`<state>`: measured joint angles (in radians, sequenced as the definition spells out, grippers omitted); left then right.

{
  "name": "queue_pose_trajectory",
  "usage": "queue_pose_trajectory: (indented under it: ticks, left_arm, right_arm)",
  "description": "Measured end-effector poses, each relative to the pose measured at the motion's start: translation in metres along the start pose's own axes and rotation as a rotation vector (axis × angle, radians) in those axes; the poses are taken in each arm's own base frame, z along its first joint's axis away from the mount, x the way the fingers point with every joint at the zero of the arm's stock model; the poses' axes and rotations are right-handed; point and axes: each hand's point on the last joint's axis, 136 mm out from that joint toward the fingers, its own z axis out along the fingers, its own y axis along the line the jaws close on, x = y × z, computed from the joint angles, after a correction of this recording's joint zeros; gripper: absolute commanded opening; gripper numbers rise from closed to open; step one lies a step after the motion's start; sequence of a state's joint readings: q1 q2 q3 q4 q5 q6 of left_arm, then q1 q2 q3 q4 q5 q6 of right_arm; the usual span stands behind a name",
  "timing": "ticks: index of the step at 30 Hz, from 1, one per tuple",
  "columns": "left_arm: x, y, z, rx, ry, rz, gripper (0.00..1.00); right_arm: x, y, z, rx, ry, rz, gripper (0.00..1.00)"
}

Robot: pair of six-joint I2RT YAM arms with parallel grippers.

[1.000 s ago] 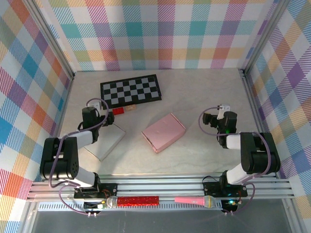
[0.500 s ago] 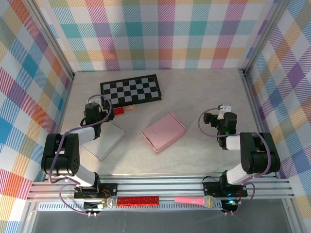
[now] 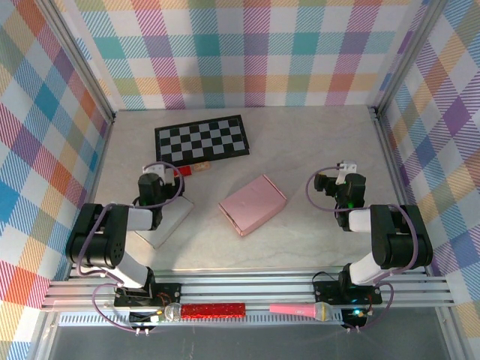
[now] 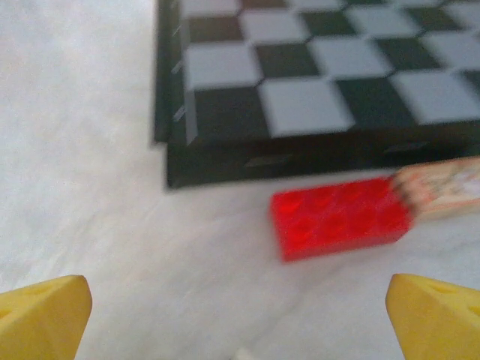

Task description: Fold the paper box

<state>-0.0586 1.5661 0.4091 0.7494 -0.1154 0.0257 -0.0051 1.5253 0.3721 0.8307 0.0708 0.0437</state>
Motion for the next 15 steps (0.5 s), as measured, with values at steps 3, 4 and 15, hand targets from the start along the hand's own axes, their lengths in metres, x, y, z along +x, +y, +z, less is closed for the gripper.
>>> queue_pose_trajectory:
  ticks: [3,4,15]
  left_arm:
    - [0.007,0.002,0.000,-0.014,0.010,-0.001,1.00]
    - [0.005,0.001,0.000,-0.012,0.001,0.001,1.00]
    - [-0.006,-0.001,0.000,-0.013,-0.043,-0.003,1.00]
  right_arm:
    - [0.000,0.001,0.000,-0.002,0.000,-0.001,0.99]
    - [0.000,0.001,0.000,-0.001,0.000,-0.002,0.99]
    - [-0.002,0.003,0.001,-0.002,-0.003,-0.004,0.99]
